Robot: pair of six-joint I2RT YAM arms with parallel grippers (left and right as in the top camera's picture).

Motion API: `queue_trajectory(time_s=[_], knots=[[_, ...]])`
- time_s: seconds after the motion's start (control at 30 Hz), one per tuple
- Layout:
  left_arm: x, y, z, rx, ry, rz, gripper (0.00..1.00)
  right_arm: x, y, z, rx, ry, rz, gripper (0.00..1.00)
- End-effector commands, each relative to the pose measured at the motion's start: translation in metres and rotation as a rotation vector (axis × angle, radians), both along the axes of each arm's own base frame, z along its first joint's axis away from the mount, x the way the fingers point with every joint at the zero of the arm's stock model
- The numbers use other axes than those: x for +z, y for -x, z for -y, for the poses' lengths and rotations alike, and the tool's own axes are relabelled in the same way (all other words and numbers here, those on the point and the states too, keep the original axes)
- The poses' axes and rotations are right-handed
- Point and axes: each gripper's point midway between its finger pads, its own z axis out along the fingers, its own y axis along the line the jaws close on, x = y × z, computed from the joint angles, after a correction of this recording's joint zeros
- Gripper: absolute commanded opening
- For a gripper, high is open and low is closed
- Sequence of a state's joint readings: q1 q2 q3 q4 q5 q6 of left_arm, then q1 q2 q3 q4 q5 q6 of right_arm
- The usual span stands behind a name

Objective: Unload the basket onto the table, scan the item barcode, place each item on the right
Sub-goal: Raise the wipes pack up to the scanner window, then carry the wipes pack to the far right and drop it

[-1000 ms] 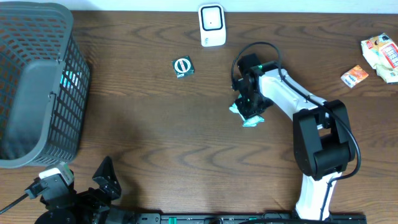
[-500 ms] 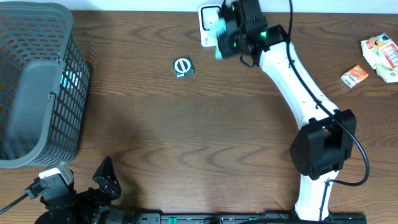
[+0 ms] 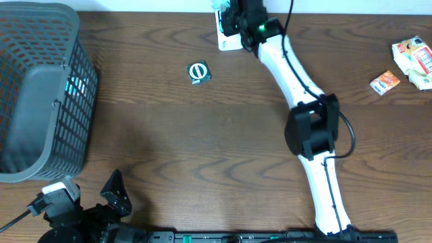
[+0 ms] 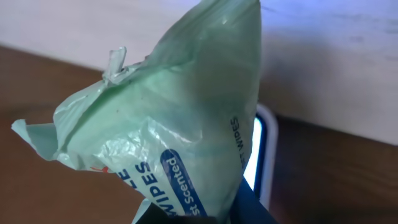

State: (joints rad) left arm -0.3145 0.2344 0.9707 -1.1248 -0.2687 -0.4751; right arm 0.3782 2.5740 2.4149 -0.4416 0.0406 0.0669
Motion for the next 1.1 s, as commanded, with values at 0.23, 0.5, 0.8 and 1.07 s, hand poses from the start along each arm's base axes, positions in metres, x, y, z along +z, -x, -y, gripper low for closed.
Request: queue_trajectory(time_s=[0.23, 0.5, 0.8, 1.07], knots=[[-0.001, 0.0, -0.003, 0.023, 0.0, 0.0, 0.98, 0.022, -0.018, 0.03, -0.108, 0.051, 0.085, 0.01], [-0.001, 0.0, -0.003, 0.023, 0.0, 0.0, 0.98, 0.058, -0.003, 0.122, -0.248, 0.097, -0.01, 0.01], [-0.001, 0.0, -0.003, 0.023, 0.0, 0.0, 0.98, 0.04, 0.059, 0.311, -0.526, 0.285, -0.312, 0.01], [-0.001, 0.0, -0.003, 0.023, 0.0, 0.0, 0.97, 0.002, 0.116, 0.419, -0.719, 0.276, -0.544, 0.62]])
